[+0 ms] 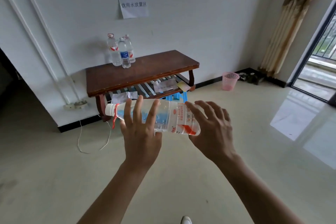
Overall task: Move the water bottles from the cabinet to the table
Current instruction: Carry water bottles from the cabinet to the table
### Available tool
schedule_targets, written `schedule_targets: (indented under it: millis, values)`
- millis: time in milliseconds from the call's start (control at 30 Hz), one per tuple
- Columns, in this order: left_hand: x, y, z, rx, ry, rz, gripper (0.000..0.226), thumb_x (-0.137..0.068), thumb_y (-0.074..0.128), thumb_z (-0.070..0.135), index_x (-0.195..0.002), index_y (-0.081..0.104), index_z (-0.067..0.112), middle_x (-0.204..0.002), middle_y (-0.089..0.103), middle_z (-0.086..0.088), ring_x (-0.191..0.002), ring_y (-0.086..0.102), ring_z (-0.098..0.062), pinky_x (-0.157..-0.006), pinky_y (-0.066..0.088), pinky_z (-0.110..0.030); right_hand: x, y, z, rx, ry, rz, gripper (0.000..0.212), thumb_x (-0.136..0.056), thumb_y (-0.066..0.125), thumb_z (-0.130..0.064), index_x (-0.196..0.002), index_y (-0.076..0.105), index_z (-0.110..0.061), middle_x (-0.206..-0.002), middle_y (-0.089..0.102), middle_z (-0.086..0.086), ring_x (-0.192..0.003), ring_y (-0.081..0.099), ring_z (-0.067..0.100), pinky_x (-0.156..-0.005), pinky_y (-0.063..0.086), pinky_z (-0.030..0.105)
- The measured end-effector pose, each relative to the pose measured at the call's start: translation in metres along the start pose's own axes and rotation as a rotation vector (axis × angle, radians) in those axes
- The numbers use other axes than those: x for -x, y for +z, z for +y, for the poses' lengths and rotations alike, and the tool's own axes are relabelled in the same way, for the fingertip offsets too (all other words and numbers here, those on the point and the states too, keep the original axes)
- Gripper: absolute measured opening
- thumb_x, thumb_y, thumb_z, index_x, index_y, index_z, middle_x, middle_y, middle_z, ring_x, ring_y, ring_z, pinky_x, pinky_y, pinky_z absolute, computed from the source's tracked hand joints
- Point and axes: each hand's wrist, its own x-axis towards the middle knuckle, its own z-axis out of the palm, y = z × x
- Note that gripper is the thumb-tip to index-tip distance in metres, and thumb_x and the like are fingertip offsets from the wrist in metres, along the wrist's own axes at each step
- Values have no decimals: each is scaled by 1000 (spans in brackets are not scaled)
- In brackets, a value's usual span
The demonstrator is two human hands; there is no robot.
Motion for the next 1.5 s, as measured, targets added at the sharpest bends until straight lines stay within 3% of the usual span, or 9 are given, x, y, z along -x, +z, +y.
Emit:
schedule_targets:
  millis: [167,300,433,633,800,1000,1300,1500]
  values:
    - [-104,61,-43,-66,-2,-48,95,-67,90,8,-150,45,16,-154,36,-24,-148,19,-43,-100,39,-75,-101,93,32,-85,0,-29,89,-61,95,-34,-139,56,-22,-133,62,9,-121,54,35,-96,48,54]
    - [-173,88,-90,-90,-1,11,92,-65,91,7,-147,50,12,-151,40,-25,-144,27,-46,-102,38,-72,-184,155,37,-148,-58,-39,90,-63,93,-36,-141,50,-24,-135,59,7,-123,53,34,-98,47,57]
    - [-230,113,-157,-130,-91,48,93,-63,94,9,-146,52,11,-151,42,-24,-143,29,-48,-105,37,-70,-262,229,17,-172,-122,-128,95,-66,92,-35,-145,40,-28,-141,56,8,-128,51,35,-103,44,61]
    - [-289,169,-283,-136,-181,22,97,-61,93,14,-147,47,15,-152,41,-23,-144,28,-47,-102,40,-72,-352,351,-30,-177,-202,-185,96,-62,94,-42,-142,44,-30,-136,59,2,-123,54,31,-100,47,60]
    - [-340,213,-396,-94,-327,-158,98,-62,91,5,-148,49,19,-153,41,-17,-145,27,-44,-96,43,-72,-418,453,-76,-169,-213,-365,86,-70,87,-44,-145,47,-31,-138,58,-2,-126,53,29,-101,47,54]
    - [-387,274,-496,-45,-360,-308,92,-70,90,13,-150,46,23,-155,38,-14,-147,23,-39,-102,39,-70,-465,553,-99,-126,-145,-509,81,-72,84,-44,-144,50,-31,-139,58,-4,-125,53,26,-100,46,52]
    - [-438,383,-579,-60,-426,-466,91,-74,88,19,-152,41,25,-155,34,-11,-148,20,-35,-103,43,-63,-511,695,-80,-155,-109,-696,80,-70,84,-40,-142,53,-28,-134,61,-4,-121,55,28,-93,50,52]
    - [-492,459,-634,-112,-513,-622,87,-76,86,31,-151,42,27,-152,33,-7,-146,19,-31,-106,44,-54,-561,808,-56,-180,-131,-939,88,-73,78,-43,-150,36,-34,-145,50,-6,-131,44,25,-100,42,49]
